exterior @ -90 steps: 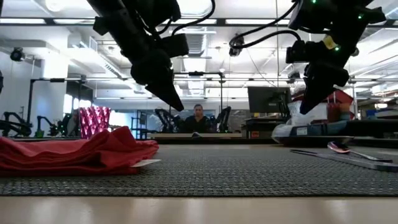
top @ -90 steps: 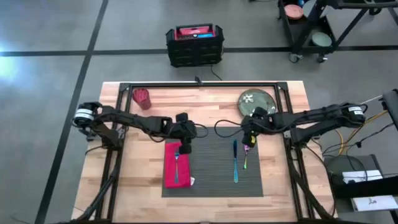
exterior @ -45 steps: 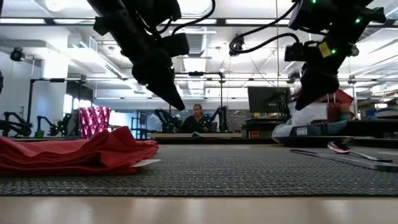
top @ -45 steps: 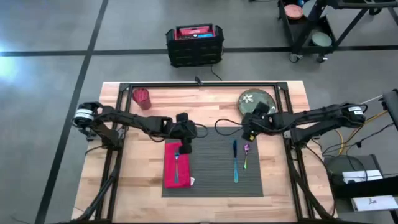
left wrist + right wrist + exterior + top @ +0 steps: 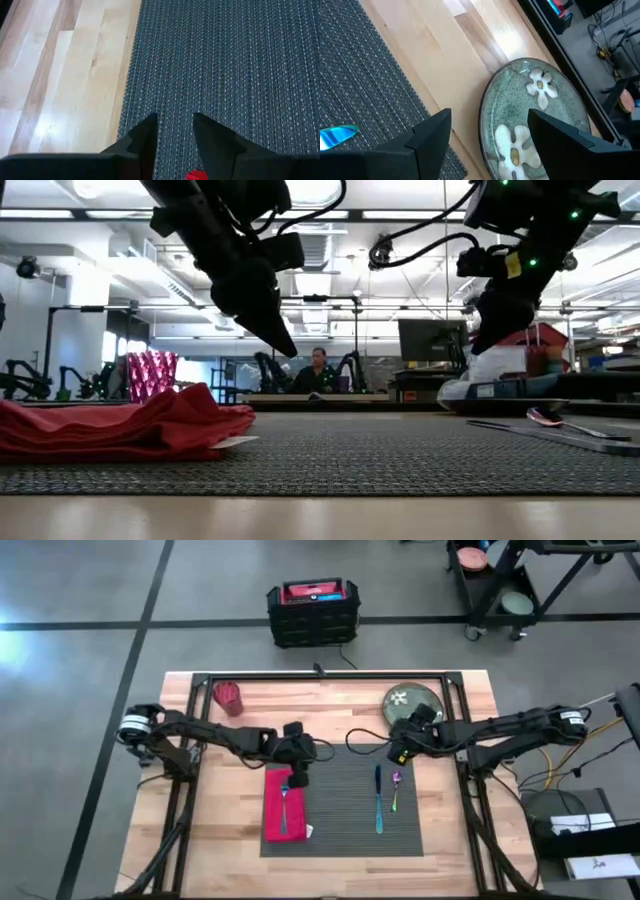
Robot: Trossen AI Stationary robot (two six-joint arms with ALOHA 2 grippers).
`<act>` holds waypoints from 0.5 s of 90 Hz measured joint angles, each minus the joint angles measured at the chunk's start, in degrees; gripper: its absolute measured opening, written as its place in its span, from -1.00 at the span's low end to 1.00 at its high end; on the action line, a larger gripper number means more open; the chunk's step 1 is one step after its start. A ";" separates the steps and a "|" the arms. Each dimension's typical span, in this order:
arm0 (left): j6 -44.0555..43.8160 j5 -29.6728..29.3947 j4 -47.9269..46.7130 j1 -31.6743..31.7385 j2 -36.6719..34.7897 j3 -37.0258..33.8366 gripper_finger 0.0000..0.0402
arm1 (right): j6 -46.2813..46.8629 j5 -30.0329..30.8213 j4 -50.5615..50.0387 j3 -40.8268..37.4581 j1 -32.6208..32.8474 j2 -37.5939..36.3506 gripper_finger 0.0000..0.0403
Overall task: Set table place
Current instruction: Put the green plate on the center of the gray table mat
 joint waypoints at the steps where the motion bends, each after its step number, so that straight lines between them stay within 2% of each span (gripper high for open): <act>1: -0.02 0.00 0.00 0.00 0.00 0.00 -0.43 | 0.00 0.00 0.00 0.00 0.00 0.00 0.24; 29: -0.23 -0.01 0.53 0.00 0.00 0.00 -0.43 | 3.28 -0.04 -3.68 -0.07 0.00 0.00 0.15; 45: -0.29 -0.02 1.31 0.00 0.00 0.00 -0.43 | 3.28 -0.07 -4.01 -1.15 0.00 0.00 0.17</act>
